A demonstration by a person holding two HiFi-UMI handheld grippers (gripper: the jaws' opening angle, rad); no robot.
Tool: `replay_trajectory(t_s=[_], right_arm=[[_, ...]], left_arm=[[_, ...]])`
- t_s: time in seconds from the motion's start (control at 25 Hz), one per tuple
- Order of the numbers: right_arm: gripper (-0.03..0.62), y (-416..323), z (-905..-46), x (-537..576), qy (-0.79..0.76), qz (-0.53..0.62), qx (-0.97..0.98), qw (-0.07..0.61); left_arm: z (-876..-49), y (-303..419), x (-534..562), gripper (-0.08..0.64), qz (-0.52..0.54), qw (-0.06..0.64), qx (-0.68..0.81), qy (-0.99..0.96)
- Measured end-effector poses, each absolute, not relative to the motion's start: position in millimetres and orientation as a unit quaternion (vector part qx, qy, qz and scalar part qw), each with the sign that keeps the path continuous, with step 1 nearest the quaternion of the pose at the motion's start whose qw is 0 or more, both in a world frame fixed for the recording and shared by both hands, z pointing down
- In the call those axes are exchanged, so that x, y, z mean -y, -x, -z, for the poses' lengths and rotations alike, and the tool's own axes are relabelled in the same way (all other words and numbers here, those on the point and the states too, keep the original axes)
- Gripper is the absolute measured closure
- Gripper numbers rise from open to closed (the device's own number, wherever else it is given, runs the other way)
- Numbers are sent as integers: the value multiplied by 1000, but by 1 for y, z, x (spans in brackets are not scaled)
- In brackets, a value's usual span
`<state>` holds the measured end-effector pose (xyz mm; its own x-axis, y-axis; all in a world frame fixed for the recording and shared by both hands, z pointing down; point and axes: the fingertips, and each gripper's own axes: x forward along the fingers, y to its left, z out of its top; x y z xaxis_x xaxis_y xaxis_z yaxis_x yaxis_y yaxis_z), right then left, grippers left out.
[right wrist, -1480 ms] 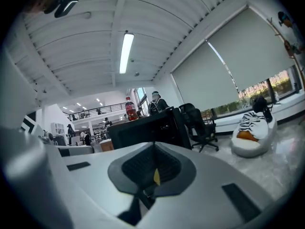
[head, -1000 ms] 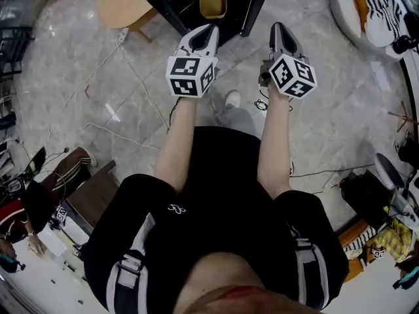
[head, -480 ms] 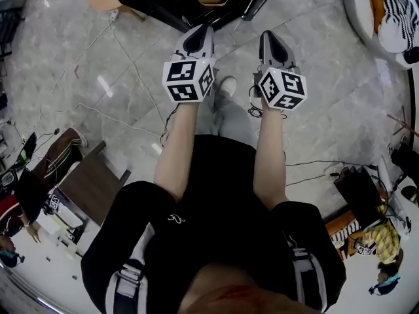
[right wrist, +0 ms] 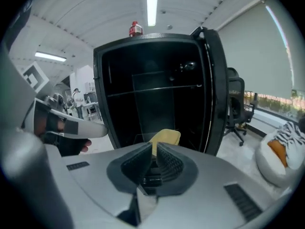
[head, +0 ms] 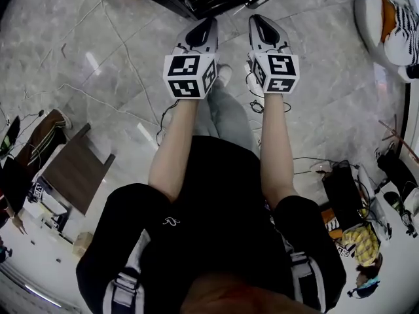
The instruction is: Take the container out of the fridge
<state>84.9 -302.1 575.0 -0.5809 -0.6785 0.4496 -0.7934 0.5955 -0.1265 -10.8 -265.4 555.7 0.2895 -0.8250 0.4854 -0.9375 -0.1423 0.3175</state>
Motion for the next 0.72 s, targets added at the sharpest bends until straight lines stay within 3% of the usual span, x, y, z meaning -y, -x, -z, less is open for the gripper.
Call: replay_trajectory(t_s=[0.64,0.72], right_arm=[[575,-23,-673,371,-259,-13,884,389],[537,-16,-685,375,-229,22,877,422]], left_arm=[[-574,46,258,541,-107,307,609,-724],[-573,46,256,541,-108,307,608,-724]])
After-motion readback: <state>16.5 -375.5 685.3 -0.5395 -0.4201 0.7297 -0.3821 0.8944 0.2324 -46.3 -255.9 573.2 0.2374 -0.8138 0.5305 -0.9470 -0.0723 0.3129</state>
